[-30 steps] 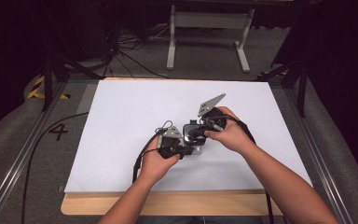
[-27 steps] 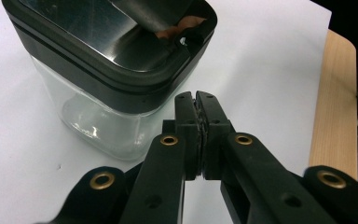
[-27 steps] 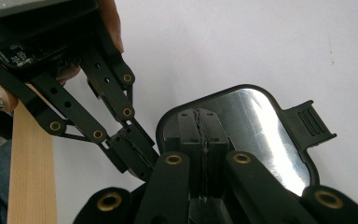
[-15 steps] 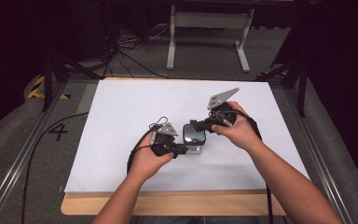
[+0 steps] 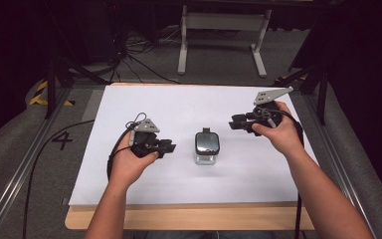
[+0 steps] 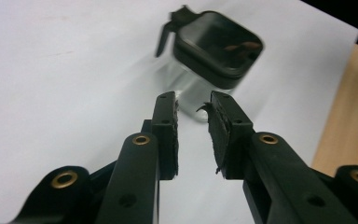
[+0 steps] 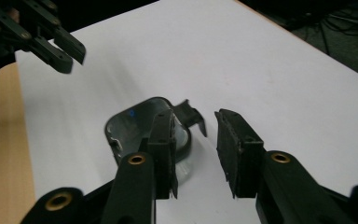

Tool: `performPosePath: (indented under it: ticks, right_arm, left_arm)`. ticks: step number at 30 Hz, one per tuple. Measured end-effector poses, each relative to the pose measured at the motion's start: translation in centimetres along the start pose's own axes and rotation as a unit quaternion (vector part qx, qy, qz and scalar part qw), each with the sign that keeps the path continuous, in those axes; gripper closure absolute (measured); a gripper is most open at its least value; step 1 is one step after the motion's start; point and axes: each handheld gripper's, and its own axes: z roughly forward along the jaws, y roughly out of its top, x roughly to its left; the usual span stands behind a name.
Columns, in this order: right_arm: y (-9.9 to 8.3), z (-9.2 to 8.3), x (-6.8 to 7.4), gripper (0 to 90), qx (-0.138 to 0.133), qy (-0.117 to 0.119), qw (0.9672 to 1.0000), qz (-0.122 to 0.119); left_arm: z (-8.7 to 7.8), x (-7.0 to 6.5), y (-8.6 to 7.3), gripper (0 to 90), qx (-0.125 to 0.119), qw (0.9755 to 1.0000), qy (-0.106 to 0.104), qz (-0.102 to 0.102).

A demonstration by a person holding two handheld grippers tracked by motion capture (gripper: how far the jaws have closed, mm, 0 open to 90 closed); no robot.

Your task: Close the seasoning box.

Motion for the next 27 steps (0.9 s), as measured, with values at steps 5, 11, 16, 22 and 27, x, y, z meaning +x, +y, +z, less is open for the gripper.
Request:
performPosePath:
  ticks: [5, 11, 16, 22, 27]
  right_arm:
    - [-1.6, -1.5, -1.6, 62.7, -0.005, -0.033, 0.9992, 0.022]
    - [-4.7, -3.2, -3.9, 57.8, -0.006, -0.084, 0.9950, 0.054]
    - [-6.9, -3.7, -5.1, 55.5, -0.003, -0.107, 0.9914, 0.075]
    - [-10.7, -3.5, -6.3, 52.7, -0.005, -0.126, 0.9871, 0.099]
    - [-13.3, -2.5, -7.0, 52.2, 0.008, -0.131, 0.9840, 0.121]
  left_arm:
    - [-0.8, 1.1, -0.5, 70.3, -0.010, 0.9996, 0.018, -0.018]
    - [-1.1, 2.7, -1.4, 70.1, 0.003, 0.9977, 0.056, -0.038]
    - [-1.1, 4.0, -2.1, 69.5, 0.002, 0.9966, 0.064, -0.053]
    - [-0.7, 5.9, -3.5, 66.5, -0.003, 0.9951, 0.077, -0.063]
    - [-0.3, 7.3, -4.6, 64.4, -0.011, 0.9935, 0.084, -0.076]
